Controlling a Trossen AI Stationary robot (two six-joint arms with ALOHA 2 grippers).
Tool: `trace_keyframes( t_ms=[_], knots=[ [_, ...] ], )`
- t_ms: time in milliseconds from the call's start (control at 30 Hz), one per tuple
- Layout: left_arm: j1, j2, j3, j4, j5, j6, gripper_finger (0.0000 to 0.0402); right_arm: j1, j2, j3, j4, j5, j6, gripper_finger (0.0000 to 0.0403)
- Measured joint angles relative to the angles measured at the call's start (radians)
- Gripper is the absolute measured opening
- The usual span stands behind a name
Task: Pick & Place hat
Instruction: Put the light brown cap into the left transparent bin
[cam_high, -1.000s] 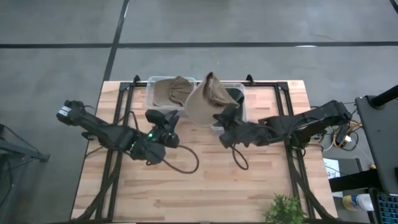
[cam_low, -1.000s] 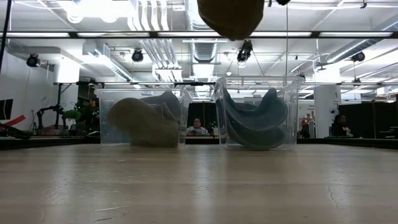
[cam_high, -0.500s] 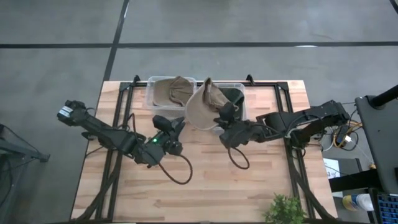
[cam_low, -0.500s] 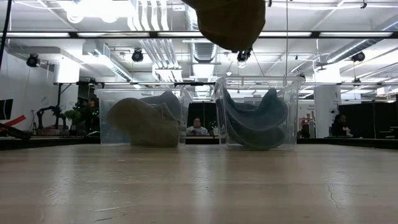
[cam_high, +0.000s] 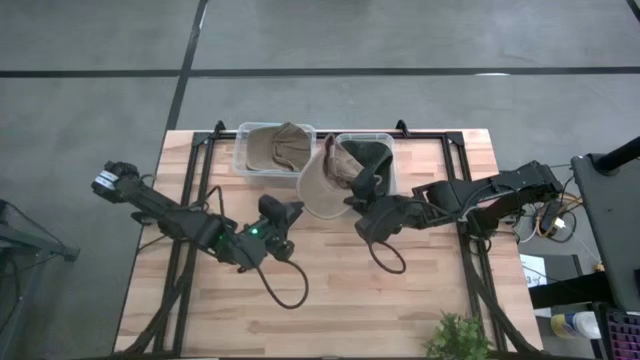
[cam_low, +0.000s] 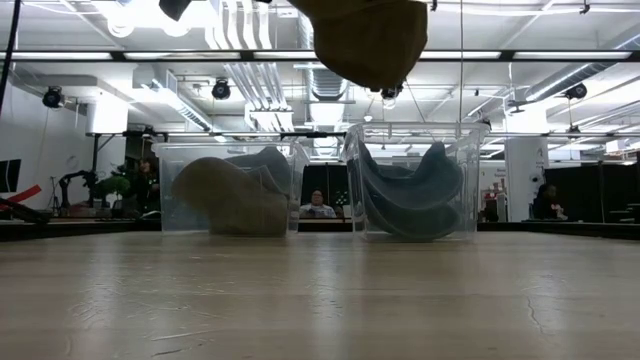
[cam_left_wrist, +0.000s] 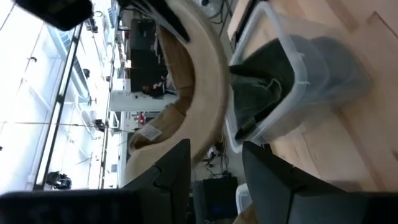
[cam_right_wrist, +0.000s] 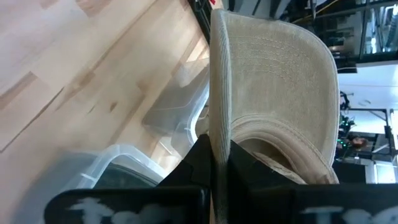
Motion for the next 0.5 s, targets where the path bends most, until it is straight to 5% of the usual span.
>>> trace_keyframes(
  t_ms=[500],
  knots=[
    [0.019, 0.000, -0.027, 0.041, 0.032, 0.036, 0.0138, -0.004, 0.004, 0.000, 0.022, -0.112, 0.043, 0.0008]
  ],
)
